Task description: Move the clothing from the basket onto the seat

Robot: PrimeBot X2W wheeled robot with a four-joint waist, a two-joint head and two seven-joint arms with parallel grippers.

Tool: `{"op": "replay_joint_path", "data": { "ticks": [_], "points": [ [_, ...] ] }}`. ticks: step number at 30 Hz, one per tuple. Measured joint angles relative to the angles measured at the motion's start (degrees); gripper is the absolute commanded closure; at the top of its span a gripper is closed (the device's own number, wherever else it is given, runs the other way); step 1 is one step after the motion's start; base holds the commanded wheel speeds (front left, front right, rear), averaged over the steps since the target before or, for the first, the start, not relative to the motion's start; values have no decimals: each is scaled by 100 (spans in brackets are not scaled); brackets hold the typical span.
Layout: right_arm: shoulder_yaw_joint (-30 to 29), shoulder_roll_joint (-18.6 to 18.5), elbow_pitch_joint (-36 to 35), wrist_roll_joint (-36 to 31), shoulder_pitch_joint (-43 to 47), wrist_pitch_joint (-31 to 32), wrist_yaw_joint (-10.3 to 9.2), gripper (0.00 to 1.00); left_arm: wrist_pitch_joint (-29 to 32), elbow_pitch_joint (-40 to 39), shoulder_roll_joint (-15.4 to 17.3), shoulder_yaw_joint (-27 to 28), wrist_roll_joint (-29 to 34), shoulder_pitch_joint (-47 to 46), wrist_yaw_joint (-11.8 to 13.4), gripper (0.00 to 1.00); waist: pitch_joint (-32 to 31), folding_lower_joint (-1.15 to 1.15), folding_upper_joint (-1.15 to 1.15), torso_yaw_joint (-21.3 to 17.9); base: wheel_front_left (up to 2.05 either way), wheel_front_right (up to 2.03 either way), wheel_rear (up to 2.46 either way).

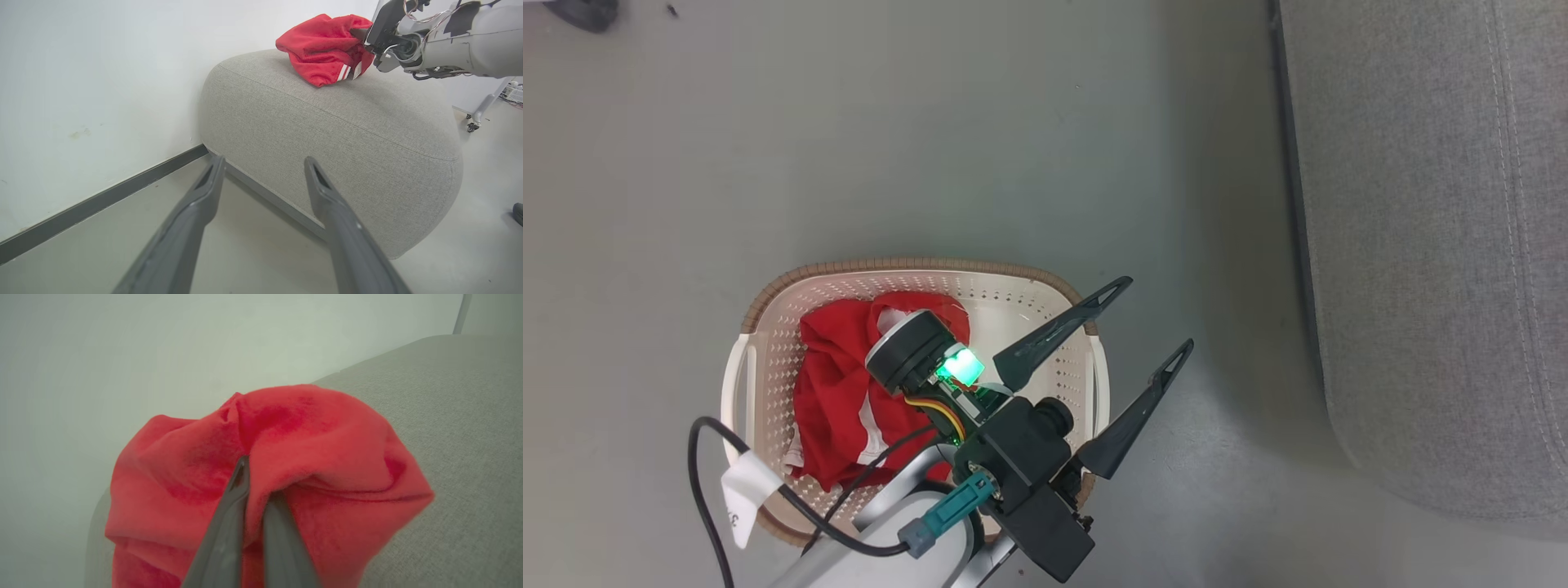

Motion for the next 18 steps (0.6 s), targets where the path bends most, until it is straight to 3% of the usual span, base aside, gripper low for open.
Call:
{"op": "replay_joint_path", "data": {
  "ticks": [1, 2, 5, 9, 18],
  "points": [
    [0, 0, 0, 0, 0, 0, 0, 100, 0, 0, 0, 0, 0, 0, 0, 0, 0, 0, 0, 0, 0, 0, 0],
    [3, 5, 48, -2, -7, 0, 12, 85, -8, 30, 0, 1, 0, -1, -1, 0, -5, 0, 0, -3, 0, 0, 0],
    [12, 10, 223, -12, -20, 0, 70, 57, -64, 126, -1, 0, 0, -4, -2, 0, -56, 0, 0, -11, 0, 0, 0],
    [30, 66, 386, -58, -15, 0, 103, 2, -162, 245, -13, 0, -1, -4, -12, 0, -179, 0, 0, -27, 0, 0, 0],
    [90, 323, 591, -233, 446, 0, 201, 0, -364, 595, -136, 30, -58, 1, -19, 0, -632, -1, -1, -67, 0, 0, 0]
  ]
}}
